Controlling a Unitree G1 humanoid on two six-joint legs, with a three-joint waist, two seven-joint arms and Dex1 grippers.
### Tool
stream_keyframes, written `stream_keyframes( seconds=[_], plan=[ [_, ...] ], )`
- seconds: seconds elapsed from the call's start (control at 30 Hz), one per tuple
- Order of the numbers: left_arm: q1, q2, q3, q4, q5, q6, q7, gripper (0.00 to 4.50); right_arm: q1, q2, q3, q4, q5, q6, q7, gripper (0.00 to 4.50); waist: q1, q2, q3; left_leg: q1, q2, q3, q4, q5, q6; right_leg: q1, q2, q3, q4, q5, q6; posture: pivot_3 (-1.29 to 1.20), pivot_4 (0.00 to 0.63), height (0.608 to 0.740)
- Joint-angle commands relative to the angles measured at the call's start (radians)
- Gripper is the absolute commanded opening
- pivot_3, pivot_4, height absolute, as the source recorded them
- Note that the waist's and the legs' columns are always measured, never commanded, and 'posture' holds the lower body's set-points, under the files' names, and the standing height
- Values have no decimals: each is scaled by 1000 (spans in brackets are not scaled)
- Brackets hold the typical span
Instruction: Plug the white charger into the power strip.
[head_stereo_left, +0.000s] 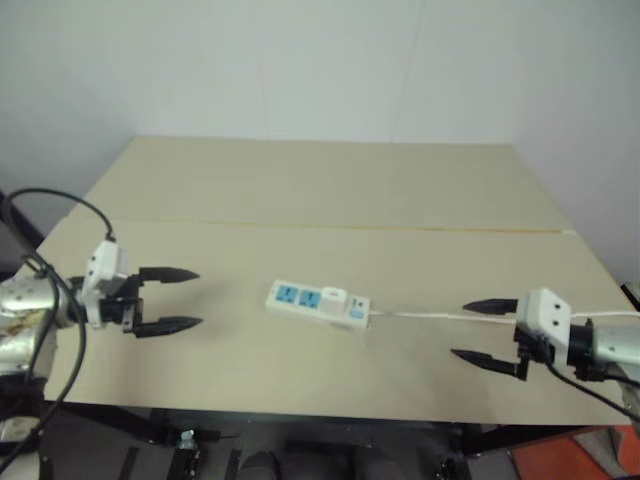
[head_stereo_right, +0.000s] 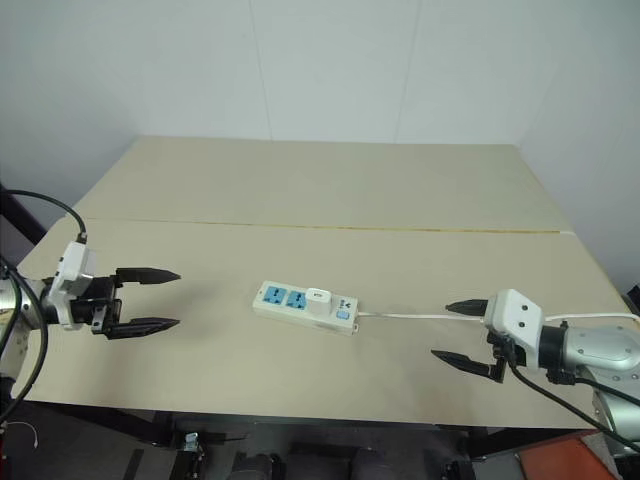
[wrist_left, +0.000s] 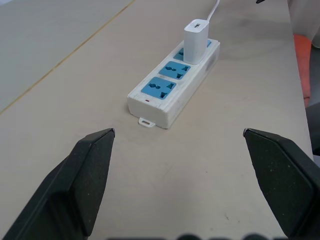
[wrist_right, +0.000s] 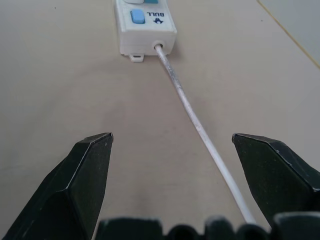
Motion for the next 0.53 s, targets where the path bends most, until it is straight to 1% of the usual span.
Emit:
stream_keyframes(
  seconds=[0.03, 0.53],
  plan=[
    [-15, 2, 22, -7, 3, -5, -2, 4500, 0, -20, -42, -26, 14, -2, -10, 4468, 0, 0, 0, 0, 0, 0, 0, 0, 0, 0, 0, 0, 0, 0, 0, 0, 150, 740],
    [-11, -2, 21, -7, 7, -16, -4, 4500, 9, -25, -39, -37, 13, 16, -29, 4468, 1, 0, 0, 0, 0, 0, 0, 0, 0, 0, 0, 0, 1, 0, 0, 0, 150, 740]
  ],
)
